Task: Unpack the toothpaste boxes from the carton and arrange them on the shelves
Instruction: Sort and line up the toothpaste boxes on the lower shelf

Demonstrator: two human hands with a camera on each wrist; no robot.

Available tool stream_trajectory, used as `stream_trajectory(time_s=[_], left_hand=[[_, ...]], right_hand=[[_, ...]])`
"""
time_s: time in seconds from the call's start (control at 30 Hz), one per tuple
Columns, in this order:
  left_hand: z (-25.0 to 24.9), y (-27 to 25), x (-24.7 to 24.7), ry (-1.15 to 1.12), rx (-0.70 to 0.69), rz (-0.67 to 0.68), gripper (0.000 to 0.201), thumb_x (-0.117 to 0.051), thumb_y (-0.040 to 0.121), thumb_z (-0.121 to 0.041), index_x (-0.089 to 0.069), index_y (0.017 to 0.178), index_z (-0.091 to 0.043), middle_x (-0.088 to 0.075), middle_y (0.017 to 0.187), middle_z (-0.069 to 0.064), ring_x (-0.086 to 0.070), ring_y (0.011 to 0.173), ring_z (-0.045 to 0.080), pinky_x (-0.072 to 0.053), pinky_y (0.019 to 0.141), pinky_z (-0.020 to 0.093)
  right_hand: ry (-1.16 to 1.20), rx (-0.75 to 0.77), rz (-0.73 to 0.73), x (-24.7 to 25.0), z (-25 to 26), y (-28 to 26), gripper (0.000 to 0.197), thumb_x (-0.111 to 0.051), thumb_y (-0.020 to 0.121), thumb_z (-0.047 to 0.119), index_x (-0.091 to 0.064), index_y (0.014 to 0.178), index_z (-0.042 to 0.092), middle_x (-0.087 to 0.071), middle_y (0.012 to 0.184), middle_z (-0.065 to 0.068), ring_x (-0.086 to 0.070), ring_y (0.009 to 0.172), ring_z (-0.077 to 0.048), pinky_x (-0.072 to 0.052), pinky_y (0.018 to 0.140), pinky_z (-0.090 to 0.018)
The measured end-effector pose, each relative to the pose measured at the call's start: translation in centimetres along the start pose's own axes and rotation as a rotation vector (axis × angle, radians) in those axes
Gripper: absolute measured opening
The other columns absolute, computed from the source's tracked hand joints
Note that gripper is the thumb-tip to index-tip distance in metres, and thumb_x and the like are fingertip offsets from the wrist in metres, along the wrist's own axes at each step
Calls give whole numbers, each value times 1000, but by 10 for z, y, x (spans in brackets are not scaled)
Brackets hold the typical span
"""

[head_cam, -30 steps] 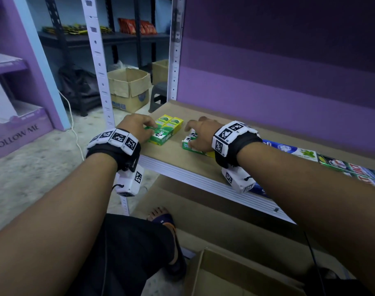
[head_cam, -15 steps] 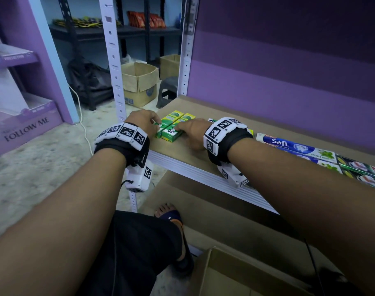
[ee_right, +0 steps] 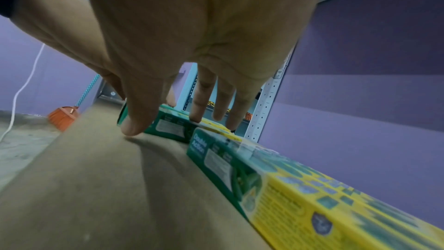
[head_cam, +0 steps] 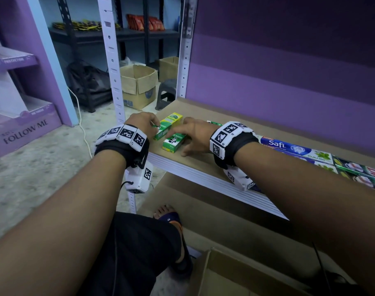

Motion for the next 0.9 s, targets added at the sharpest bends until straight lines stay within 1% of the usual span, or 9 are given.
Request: stream_trajectory(time_s=[0.2,0.4,0.5,0.6,0.63,0.67,0.73,0.8,0.9], left_hand=[[1,0,-1,15,-4,-11,22,-62,92,-16,-68,114,-18,-65,121,7,-59,112,22,-46,94,30],[2,1,-2,16,23,-13,23,-68,88,-24,-68,111,-20,-65,118,7,-62,106,24,-50,91,33],[2,3,-4,7,29,-5,29,-76,82,-28,-68,108,-19,-65,116,7,-62,104,24,-51,89,33],[3,4,-4,11,30,-11,29,-78,80,-29,-68,106,-21,-65,115,6,-62,102,24,-49,84,29],[2,4,-4,17,29,-15,28,-78,80,-28,-68,105,-21,-65,115,7,-62,102,24,-48,82,28],[2,4,-4,24,28,-19,27,-78,80,-28,-68,105,-22,-65,115,7,-62,102,24,-47,82,28],[2,5,-4,31,29,-24,26,-78,80,-27,-68,104,-22,-65,115,7,-61,102,24,-46,81,27],[2,5,-5,36,33,-24,26,-77,80,-26,-68,103,-22,-66,114,7,-61,102,24,-46,79,27],[2,7,-7,45,43,-21,27,-77,80,-27,-67,104,-22,-66,115,7,-61,102,24,-46,78,27]], right_hand=[[-1,8,-13,4,3,1,47,-71,85,11,-60,127,27,-47,125,-10,-56,107,-27,-44,93,-33],[47,47,-63,9,0,-2,43,-73,82,9,-64,121,23,-52,115,-9,-56,103,-25,-45,93,-37],[195,34,-189,19,-10,-5,41,-77,81,11,-64,118,25,-54,111,-3,-57,96,-16,-48,91,-36],[448,24,-307,32,-19,-10,38,-78,81,9,-61,113,21,-58,111,2,-57,80,-1,-47,78,-29],[531,1,-329,36,-22,-12,37,-77,81,8,-60,110,22,-59,113,3,-60,80,-4,-50,76,-30],[609,-25,-343,38,-25,-14,37,-77,82,7,-58,109,23,-61,116,2,-64,83,-12,-55,74,-36],[774,-58,-349,41,-28,-19,35,-75,84,5,-56,110,20,-62,119,-2,-69,90,-30,-59,75,-54],[939,-90,-343,44,-29,-22,34,-72,86,2,-53,111,16,-64,118,-10,-68,82,-30,-55,77,-64],[991,-160,-360,48,-31,-28,34,-74,86,10,-53,112,12,-65,107,-23,-65,83,-28,-54,80,-64]])
Point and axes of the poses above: each hand's wrist, its own y-axis towards the middle knuckle, its own x-axis out of the back of the hand, z = x × y, the point moved 6 cm from there along y, towards the middle knuckle
